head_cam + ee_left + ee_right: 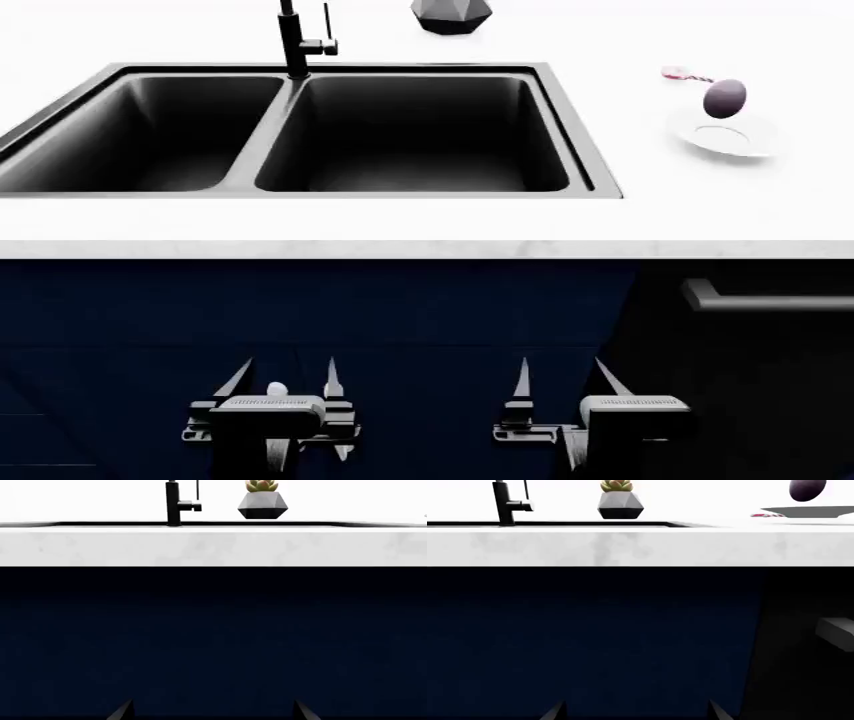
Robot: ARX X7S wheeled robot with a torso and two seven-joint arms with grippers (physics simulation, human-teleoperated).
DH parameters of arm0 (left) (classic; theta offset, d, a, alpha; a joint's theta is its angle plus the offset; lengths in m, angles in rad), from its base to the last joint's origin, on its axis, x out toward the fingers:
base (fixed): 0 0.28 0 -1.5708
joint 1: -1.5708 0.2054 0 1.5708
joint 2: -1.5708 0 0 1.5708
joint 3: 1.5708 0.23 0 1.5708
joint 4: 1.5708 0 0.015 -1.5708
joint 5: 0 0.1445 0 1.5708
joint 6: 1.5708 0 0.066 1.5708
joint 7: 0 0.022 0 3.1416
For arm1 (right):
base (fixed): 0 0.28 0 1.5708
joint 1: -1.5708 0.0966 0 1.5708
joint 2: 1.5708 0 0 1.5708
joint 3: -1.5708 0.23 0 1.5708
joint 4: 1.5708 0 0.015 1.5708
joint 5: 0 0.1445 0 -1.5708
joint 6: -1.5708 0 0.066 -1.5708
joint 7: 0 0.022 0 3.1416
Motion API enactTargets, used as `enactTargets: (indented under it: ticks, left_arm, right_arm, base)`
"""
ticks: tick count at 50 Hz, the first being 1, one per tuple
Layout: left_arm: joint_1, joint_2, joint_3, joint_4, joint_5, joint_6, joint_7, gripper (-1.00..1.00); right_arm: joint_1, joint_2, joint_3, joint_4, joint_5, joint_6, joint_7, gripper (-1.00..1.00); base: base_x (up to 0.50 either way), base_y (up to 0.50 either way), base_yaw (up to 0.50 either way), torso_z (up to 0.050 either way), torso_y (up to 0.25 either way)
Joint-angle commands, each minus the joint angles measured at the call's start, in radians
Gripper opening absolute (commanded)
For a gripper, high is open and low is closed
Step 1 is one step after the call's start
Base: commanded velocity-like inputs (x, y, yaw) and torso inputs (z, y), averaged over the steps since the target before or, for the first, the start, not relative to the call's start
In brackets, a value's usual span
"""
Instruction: Pick the eggplant from the counter and place it in the sink. Then turn on the sink faucet.
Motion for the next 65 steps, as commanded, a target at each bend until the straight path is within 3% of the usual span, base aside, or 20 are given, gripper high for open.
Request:
enactTargets:
  ticks: [1,5,6,7,13,29,44,49,62,64,65]
  left_arm:
    - [0.002,-0.016,0.018,-0.005,-0.017,0.006,-0.016,1.0]
    - [0.006,-0.031,0.036,-0.005,-0.045,0.002,-0.024,1.0]
    - [0.006,-0.045,0.03,0.053,-0.056,-0.02,-0.075,1.0]
    - [0.0,-0.01,0.011,0.0,-0.01,0.0,-0.011,1.0]
    - [-0.006,-0.033,0.038,-0.003,-0.038,-0.013,-0.04,1.0]
    - [-0.006,-0.065,0.08,0.013,-0.051,-0.029,-0.081,1.0]
    - [-0.001,-0.083,0.096,-0.005,-0.064,-0.01,-0.106,1.0]
    - [0.004,-0.09,0.104,0.123,-0.065,-0.138,-0.127,1.0]
    - [0.006,-0.11,0.119,0.178,-0.092,-0.176,-0.137,1.0]
    - [0.005,-0.116,0.122,0.213,-0.1,-0.217,-0.137,1.0]
    - [0.001,-0.131,0.127,0.312,-0.122,-0.31,-0.125,1.0]
  right_arm:
    - [-0.004,0.015,-0.026,0.006,0.007,0.0,0.021,1.0]
    - [-0.003,0.032,-0.046,0.014,0.028,0.009,0.031,1.0]
    - [-0.036,0.047,-0.054,-0.122,0.034,0.036,0.055,1.0]
    - [0.0,0.009,-0.013,0.0,0.009,0.0,0.013,1.0]
    - [-0.001,0.037,-0.032,-0.04,0.08,0.068,0.01,1.0]
    - [0.002,0.061,-0.067,-0.036,0.08,0.051,0.076,1.0]
    - [0.002,0.077,-0.088,-0.023,0.115,0.051,0.091,1.0]
    - [0.027,0.104,-0.072,-0.162,0.193,0.23,0.083,1.0]
    - [0.019,0.123,-0.077,-0.204,0.206,0.225,0.102,1.0]
    - [0.018,0.128,-0.079,-0.218,0.207,0.23,0.104,1.0]
    - [0.017,0.14,-0.082,-0.266,0.207,0.258,0.107,1.0]
  base:
    - [0.0,0.0,0.0,0.0,0.0]
    - [0.0,0.0,0.0,0.0,0.0]
    - [0.0,0.0,0.0,0.0,0.0]
    - [0.0,0.0,0.0,0.0,0.0]
    - [0.0,-0.26,0.0,0.0,0.0]
    - [0.0,-0.03,0.0,0.0,0.0]
    - [0.0,0.34,0.0,0.0,0.0]
    - [0.0,0.0,0.0,0.0,0.0]
    - [0.0,0.0,0.0,0.046,0.0]
    - [0.0,0.0,0.0,0.05,0.0]
    - [0.0,0.0,0.0,0.05,0.0]
